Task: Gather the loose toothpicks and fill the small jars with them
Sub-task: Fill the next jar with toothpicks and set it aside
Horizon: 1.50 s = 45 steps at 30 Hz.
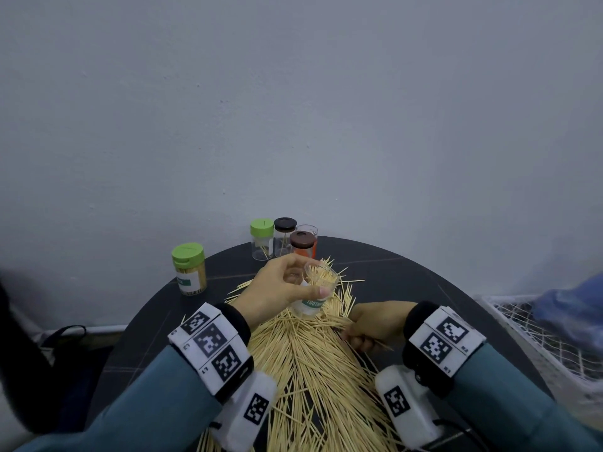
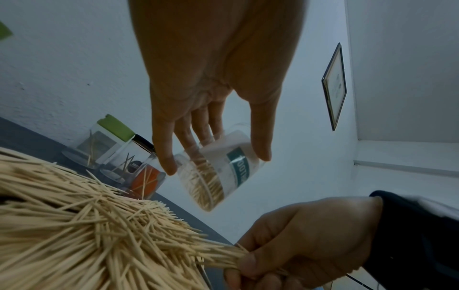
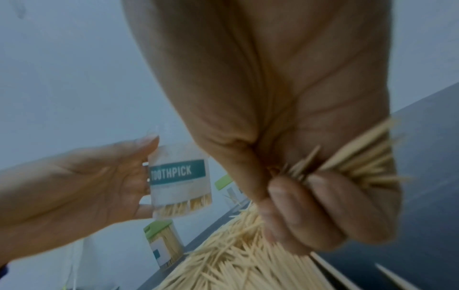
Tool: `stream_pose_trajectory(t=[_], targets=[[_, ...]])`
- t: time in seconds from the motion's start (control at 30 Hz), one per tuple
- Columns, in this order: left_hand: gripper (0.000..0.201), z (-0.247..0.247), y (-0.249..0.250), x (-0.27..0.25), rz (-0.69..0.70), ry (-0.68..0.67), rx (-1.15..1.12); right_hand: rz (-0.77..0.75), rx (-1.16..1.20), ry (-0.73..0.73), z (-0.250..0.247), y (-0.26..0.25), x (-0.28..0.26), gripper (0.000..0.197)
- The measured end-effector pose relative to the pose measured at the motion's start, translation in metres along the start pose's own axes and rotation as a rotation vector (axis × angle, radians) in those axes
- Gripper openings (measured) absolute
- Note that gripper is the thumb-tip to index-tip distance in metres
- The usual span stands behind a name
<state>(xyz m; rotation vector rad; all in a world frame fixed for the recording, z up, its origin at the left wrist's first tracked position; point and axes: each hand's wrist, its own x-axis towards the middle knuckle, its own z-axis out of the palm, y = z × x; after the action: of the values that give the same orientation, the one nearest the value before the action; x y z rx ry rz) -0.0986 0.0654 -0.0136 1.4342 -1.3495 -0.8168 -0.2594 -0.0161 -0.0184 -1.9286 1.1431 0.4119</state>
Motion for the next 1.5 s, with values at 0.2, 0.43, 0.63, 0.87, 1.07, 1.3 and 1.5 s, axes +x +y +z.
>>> stream_pose_trajectory(t=[0.2,0.43,0.63,0.87,1.07,1.3,1.5], targets=[[0.060,-0.002,-0.001,0.000,-0.021,-0.004,0.001,-0.077,0.311,-0.055,-0.012,0.012,-0.012,0.032],[0.053,-0.004,0.001,-0.002,-0.023,0.032,-0.009,-0.280,0.616,-0.091,-0.025,0.008,-0.023,0.027],[0.042,-0.003,-0.002,-0.001,-0.059,0.056,0.013,-0.493,0.808,-0.001,-0.032,-0.003,-0.030,0.026],[0.050,0.007,0.002,-0.007,-0.064,-0.071,0.029,-0.815,1.113,0.312,-0.031,-0.023,-0.026,0.027],[0.046,0.015,0.004,-0.012,-0.046,-0.134,-0.031,-0.932,1.017,0.451,-0.004,-0.027,-0.022,0.021],[0.046,0.010,0.008,-0.011,-0.008,-0.042,-0.151,-0.888,0.780,0.502,0.015,-0.024,-0.018,0.023],[0.058,0.008,0.007,-0.011,-0.012,-0.048,-0.116,-0.923,0.773,0.506,0.016,-0.022,-0.012,0.023]])
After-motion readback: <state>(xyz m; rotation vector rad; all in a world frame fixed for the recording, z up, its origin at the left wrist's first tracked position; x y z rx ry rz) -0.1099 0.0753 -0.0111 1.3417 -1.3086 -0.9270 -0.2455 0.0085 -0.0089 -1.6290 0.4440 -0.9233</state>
